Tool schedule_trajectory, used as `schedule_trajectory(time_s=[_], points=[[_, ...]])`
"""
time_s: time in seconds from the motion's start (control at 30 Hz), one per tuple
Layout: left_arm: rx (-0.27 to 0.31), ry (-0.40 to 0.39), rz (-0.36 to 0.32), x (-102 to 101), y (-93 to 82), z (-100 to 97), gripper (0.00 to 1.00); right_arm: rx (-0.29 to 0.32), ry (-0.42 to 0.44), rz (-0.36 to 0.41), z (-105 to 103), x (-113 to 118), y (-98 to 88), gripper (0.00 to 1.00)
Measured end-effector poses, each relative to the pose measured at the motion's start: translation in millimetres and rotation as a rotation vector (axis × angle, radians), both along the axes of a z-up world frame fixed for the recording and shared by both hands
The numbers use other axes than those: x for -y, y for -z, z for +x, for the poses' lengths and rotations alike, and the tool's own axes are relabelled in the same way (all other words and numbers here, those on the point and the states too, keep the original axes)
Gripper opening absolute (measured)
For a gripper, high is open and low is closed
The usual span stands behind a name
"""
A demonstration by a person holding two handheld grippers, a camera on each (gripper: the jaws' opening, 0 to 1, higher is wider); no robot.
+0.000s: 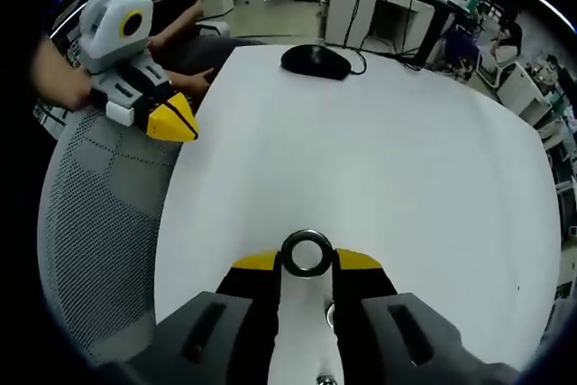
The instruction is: Place the washer onto the threaded stud by aligning its center hole with the stud, sliding it down to the base, and recovering from edge contact or off-axis alignment until the washer reaches the visible bottom stop.
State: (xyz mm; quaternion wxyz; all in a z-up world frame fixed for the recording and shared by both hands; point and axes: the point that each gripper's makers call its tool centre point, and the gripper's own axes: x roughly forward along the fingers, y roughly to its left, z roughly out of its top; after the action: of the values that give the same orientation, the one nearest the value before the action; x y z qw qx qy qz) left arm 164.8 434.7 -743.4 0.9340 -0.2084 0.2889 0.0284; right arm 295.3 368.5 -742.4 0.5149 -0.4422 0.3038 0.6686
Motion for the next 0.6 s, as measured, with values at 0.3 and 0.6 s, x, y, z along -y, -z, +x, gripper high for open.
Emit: schedule_trajectory(time_s=[0.3,0.6], points=[[0.002,0.002,0.002,0,-0.3,0.4,0.00,0.029,0.075,-0.020,23,21,-21.0,0.22],[-0.002,0.002,-0.002,0,-0.1,-0.2,0.00,0.105,0.071,-0.086,43,43,-28.4,0.22]])
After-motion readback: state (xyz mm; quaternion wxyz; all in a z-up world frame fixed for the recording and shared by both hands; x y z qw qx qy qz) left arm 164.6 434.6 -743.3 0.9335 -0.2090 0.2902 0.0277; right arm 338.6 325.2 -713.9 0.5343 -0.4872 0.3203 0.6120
